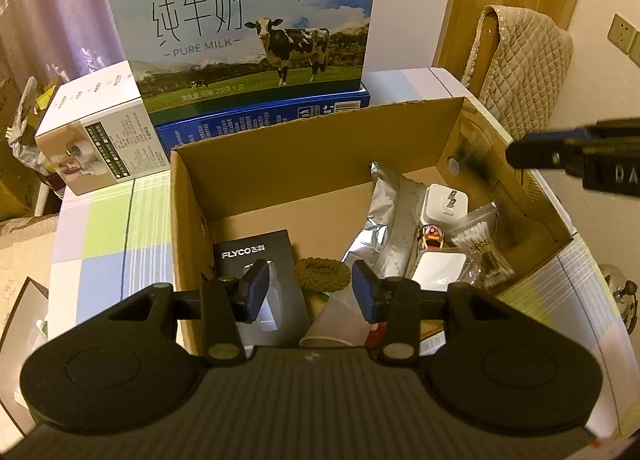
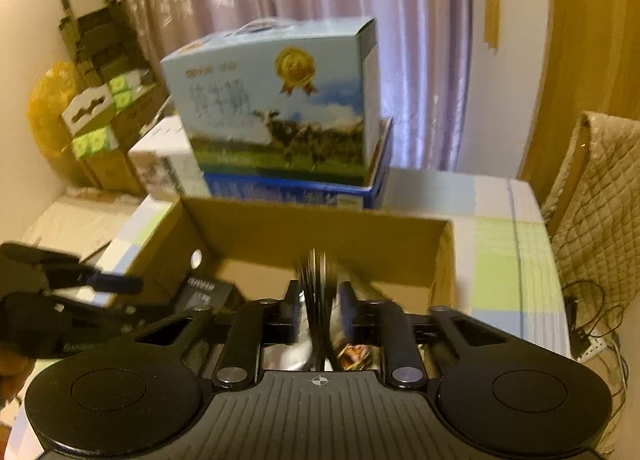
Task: Organize objects
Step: 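Open both tools to release the hair tie and cable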
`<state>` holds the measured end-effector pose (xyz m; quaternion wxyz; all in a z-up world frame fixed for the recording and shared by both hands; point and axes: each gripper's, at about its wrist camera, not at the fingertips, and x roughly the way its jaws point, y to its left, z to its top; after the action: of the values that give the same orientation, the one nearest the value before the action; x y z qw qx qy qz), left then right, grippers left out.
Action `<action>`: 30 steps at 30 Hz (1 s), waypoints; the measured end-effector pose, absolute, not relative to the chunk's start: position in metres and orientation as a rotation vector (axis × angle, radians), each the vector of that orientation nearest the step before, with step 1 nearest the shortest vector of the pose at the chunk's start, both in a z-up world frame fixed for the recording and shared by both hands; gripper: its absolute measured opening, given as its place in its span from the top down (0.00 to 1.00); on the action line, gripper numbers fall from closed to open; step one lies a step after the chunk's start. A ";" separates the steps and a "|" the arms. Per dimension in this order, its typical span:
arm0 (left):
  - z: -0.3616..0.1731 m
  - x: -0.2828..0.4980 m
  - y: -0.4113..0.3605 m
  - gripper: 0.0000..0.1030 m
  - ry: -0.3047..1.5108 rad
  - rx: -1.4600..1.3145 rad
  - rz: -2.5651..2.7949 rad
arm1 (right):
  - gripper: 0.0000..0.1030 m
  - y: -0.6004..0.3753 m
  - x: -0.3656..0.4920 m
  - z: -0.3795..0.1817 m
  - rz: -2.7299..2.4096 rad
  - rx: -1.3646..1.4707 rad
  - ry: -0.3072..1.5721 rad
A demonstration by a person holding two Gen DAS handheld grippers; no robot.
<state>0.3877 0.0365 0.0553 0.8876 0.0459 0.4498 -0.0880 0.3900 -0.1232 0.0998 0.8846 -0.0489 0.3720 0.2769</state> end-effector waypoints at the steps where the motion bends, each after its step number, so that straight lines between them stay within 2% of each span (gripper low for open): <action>1: 0.055 0.386 0.037 0.61 0.933 0.094 -0.184 | 0.55 -0.126 0.390 0.101 0.573 -0.084 0.763; 7: 0.056 0.375 0.038 0.59 0.930 0.078 -0.183 | 0.53 -0.134 0.385 0.097 0.561 -0.060 0.785; 10: 0.059 0.363 0.036 0.53 0.923 0.068 -0.188 | 0.53 -0.140 0.377 0.093 0.548 -0.041 0.806; 16: 0.068 0.325 0.035 0.33 0.905 0.034 -0.163 | 0.53 -0.156 0.342 0.089 0.525 -0.001 0.849; 20: 0.073 0.294 0.034 0.15 0.898 0.024 -0.131 | 0.53 -0.164 0.312 0.089 0.516 -0.004 0.862; 24: 0.081 0.261 0.031 0.04 0.881 0.013 -0.117 | 0.53 -0.171 0.283 0.096 0.524 -0.019 0.875; 30: 0.095 0.209 0.033 0.01 0.839 -0.020 -0.076 | 0.53 -0.181 0.236 0.109 0.528 -0.050 0.860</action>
<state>0.2087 0.0331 0.0953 0.9125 -0.0095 0.4073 -0.0367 0.2362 -0.1812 0.1086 0.8751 -0.0237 0.4120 0.2528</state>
